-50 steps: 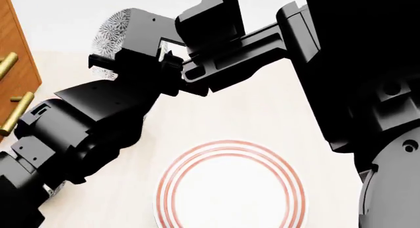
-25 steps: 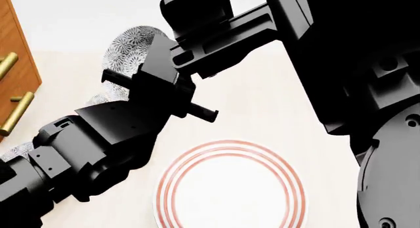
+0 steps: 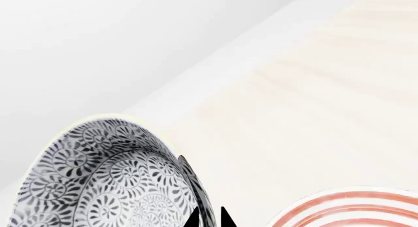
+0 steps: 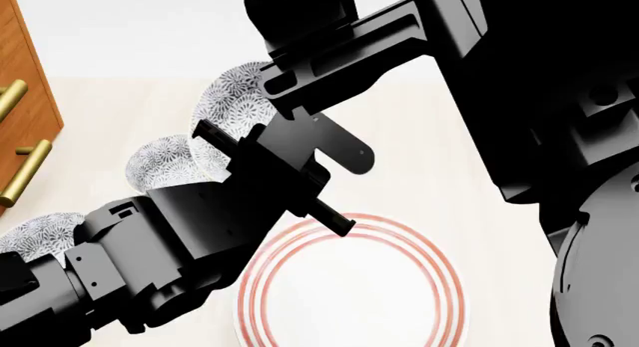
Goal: Put the bowl at the front on the plate.
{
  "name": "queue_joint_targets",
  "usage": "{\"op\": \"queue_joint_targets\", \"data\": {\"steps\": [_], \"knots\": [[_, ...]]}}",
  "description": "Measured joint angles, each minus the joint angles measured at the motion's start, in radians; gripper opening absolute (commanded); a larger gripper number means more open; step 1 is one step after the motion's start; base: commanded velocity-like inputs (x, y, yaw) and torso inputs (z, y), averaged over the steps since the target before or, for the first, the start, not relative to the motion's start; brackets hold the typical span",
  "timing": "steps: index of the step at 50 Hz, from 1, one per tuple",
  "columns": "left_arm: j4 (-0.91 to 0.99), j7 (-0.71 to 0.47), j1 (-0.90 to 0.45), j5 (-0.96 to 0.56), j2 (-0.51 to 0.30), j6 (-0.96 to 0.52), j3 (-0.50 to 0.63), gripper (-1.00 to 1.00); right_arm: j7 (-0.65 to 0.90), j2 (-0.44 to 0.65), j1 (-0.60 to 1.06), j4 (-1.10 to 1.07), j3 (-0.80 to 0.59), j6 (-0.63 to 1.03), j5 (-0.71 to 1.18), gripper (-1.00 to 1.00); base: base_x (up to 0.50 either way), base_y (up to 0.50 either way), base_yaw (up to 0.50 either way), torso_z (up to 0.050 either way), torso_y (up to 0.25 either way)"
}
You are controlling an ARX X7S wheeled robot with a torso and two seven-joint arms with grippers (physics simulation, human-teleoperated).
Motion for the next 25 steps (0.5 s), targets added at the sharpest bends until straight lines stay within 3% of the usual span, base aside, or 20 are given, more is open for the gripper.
{"op": "queue_joint_targets", "data": {"steps": [25], "knots": [[0.123, 0.055, -0.016, 0.042, 0.0, -0.115, -0.005, -1.0, 0.022, 0.022, -0.001, -0.021, 0.006, -0.013, 0.021, 1.0, 0.0, 0.0, 0.0, 0.0, 0.0]]}}
